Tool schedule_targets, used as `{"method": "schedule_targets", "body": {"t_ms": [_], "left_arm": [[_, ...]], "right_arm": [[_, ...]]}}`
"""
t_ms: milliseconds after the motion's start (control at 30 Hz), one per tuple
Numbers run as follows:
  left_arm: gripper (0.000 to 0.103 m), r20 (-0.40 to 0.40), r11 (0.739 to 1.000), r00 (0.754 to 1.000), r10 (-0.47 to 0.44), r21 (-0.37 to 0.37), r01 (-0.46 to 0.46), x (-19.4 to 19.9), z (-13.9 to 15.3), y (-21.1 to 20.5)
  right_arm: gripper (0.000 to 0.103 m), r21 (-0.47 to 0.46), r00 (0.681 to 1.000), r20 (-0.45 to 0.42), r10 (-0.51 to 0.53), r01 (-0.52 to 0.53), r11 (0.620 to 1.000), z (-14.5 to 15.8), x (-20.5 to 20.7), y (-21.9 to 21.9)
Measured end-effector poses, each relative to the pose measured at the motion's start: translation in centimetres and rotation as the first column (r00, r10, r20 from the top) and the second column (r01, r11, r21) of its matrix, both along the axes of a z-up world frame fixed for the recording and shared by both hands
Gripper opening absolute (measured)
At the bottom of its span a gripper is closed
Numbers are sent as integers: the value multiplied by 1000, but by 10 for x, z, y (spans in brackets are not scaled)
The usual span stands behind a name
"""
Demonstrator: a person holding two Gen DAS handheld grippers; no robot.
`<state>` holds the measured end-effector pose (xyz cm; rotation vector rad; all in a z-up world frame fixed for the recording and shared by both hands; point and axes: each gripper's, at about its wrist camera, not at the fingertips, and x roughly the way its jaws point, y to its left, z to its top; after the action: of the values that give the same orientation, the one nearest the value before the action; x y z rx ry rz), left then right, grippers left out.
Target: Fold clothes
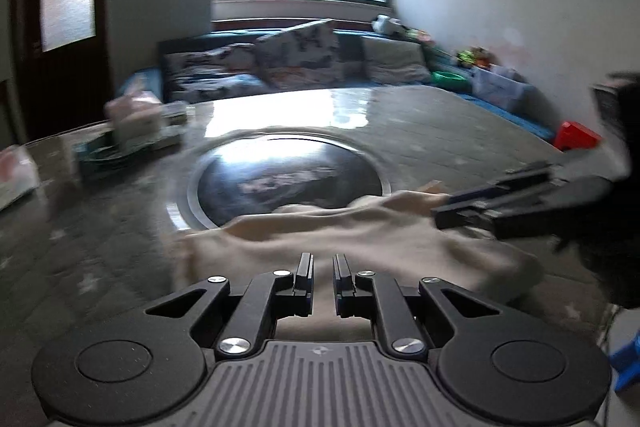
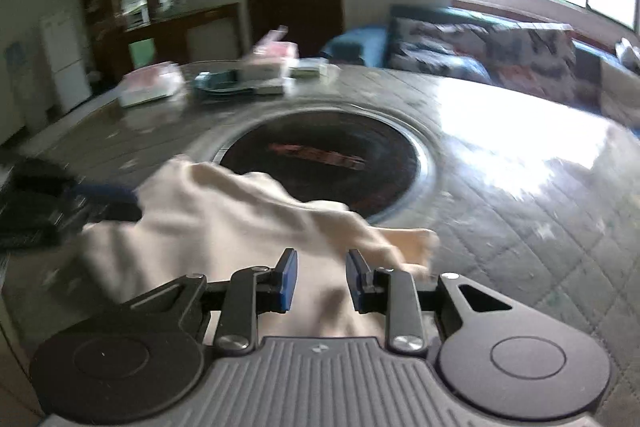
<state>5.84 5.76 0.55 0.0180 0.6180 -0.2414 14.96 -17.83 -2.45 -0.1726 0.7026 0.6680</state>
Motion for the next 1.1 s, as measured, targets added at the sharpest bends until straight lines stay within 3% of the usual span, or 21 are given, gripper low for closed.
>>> {"method": "schedule_targets", "body": {"t_ms": [267,467,700,900,1100], "left_arm": [[12,-56,994,993,-105,8,106,14,-19,-32],[12,-69,993,991,-113,5,114,15,-25,-32],[12,-64,992,990,-123,20,125,10,-22,-32],[12,-21,988,988,-153,0,153,8,-11,-43],[12,-37,981,980,-194,15,195,3,-18,-56]], "right_arm": [[23,-3,995,-29,-98,98,995,-13,32,-16],[23,32,1000,-6,-30,30,999,1,33,2],[23,-46,1000,-23,-8,7,999,-13,54,26],[23,-31,1000,19,0,1,1000,13,30,2],[23,-40,997,26,67,-66,997,21,-19,-15]]}}
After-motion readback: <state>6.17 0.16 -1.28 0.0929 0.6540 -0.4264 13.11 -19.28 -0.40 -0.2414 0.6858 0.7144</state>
